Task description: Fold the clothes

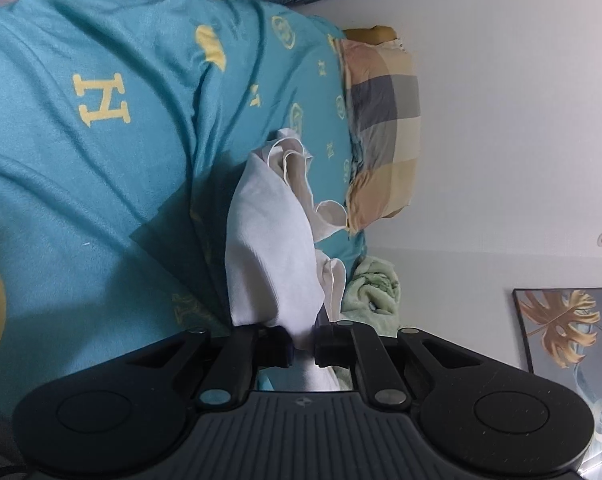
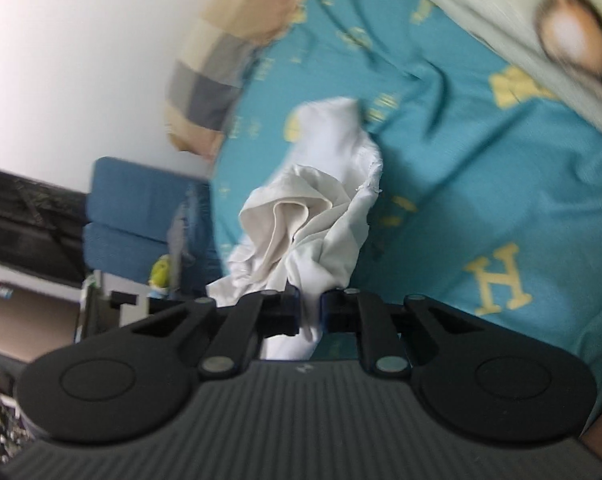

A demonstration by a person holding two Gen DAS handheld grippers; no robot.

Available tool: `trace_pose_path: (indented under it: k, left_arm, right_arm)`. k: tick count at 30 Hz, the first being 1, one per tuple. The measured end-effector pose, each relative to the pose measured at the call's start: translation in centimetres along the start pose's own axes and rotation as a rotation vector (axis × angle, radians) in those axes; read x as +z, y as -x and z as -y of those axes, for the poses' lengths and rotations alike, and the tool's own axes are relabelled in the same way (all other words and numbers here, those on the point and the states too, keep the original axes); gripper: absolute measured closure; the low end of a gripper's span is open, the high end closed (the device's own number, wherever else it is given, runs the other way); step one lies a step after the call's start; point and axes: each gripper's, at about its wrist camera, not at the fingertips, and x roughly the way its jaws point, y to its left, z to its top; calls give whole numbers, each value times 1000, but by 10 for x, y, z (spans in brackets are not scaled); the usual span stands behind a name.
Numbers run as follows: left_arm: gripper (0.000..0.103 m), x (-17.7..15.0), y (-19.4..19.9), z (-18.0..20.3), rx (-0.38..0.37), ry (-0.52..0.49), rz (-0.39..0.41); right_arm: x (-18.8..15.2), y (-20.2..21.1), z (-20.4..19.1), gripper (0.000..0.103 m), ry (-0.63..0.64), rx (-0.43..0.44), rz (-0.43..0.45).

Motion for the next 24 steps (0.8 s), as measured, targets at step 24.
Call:
trace_pose_path:
  k: [24]
  left_arm:
    - [94, -41, 37, 60, 105, -70, 29]
  right_arm:
    - [0, 73, -17, 90, -74, -37, -41]
